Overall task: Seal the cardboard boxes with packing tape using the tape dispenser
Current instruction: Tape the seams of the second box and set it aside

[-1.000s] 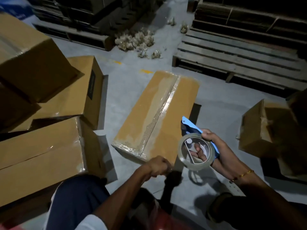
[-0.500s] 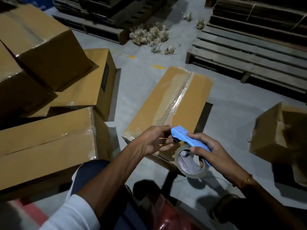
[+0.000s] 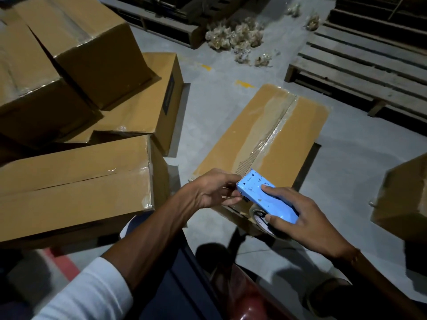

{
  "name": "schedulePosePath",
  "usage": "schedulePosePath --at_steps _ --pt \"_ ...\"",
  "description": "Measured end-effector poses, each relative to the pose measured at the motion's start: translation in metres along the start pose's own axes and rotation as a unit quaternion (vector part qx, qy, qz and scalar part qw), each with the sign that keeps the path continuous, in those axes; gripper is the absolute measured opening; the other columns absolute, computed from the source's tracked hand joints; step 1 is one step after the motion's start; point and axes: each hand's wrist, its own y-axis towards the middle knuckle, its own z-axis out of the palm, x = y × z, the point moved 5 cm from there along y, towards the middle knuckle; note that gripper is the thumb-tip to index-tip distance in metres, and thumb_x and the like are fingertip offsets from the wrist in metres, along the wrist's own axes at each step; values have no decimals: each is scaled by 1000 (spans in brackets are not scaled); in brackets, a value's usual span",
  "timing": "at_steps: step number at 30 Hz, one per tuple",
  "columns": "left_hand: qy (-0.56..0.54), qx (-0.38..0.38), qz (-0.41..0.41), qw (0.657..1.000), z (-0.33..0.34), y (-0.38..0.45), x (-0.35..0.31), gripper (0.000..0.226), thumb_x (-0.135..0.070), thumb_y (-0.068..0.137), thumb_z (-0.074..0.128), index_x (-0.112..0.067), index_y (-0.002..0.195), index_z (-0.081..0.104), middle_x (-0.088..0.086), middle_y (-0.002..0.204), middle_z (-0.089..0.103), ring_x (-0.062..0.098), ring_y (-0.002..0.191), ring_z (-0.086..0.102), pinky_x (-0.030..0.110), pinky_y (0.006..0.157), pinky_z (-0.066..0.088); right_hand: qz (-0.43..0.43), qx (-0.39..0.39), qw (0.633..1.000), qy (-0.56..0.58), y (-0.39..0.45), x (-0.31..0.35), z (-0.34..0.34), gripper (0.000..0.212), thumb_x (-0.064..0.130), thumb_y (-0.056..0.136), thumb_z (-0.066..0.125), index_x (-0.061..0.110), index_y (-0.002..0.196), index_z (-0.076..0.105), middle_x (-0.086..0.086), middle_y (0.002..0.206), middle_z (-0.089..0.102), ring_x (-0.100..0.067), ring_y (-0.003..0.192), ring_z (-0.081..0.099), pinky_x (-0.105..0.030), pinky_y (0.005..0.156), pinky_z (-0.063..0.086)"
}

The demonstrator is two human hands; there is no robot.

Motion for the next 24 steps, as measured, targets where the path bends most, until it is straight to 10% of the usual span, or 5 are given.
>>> schedulePosePath --at_steps 8,15,24 --pt "199 -71 120 970 -11 6 -11 23 12 92 56 -1 74 64 13 65 66 19 51 61 30 53 55 -41 38 994 -95 5 0 11 60 58 78 63 49 135 51 15 99 54 -7 92 57 -27 77 49" --pt "359 -322 162 861 -156 -7 -50 10 -1 94 62 -5 86 66 12 86 66 22 78 61 33 70 53 -33 135 976 -170 -7 -7 -16 62 78 74 52 55 132 50 24 117 59 1 106 58 -29 87 47" --pt "393 -265 117 873 -180 36 -12 15 2 96 60 -3 83 66 17 82 68 23 70 63 26 58 50 -3 166 975 -148 -30 -54 30 57 52 71 69 41 126 59 39 98 46 8 74 52 -11 62 37"
